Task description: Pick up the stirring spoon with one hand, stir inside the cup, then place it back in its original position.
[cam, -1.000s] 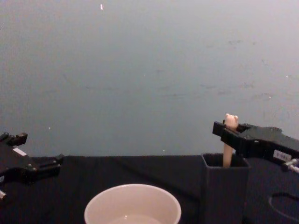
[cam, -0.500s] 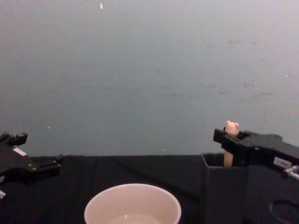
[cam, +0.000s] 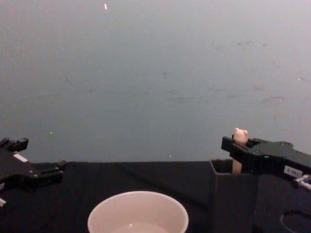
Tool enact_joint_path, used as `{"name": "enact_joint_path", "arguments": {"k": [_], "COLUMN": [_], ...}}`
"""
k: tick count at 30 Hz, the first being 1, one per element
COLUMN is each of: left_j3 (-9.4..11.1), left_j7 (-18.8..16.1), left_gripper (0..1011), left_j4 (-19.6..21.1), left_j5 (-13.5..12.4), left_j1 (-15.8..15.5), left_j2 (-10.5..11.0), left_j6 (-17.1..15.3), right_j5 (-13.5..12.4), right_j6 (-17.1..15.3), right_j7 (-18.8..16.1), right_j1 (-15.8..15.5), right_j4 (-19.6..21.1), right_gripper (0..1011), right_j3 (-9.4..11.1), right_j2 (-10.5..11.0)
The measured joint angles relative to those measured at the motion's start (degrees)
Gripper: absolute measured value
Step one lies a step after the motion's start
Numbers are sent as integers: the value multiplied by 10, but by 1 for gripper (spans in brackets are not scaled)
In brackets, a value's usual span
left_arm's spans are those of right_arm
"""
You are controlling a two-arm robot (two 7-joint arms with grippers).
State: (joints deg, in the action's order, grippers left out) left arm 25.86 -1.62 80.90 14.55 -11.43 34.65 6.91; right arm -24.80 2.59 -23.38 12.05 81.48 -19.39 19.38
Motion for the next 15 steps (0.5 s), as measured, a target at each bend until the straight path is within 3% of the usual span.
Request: {"name": "enact_joint_path", "arguments": {"k": [6,13,15], "left_j3": [0,0,0], "left_j7": [0,0,0], "left_gripper": [1001,1001,1001], "left_j4": [0,0,0], "left_j5": [0,0,0], "left_j1": [0,0,0], "left_j2": [0,0,0], "left_j6": [0,0,0], "right_j5": [0,-1,-1], "right_j6": [0,0,0], "right_j7": [0,-1,-1], "right_j1": [0,0,1], "right_j4": [0,0,0], "right_gripper": [225,416,518], "right_j3": [0,0,0], "right_j2": [0,0,0]}}
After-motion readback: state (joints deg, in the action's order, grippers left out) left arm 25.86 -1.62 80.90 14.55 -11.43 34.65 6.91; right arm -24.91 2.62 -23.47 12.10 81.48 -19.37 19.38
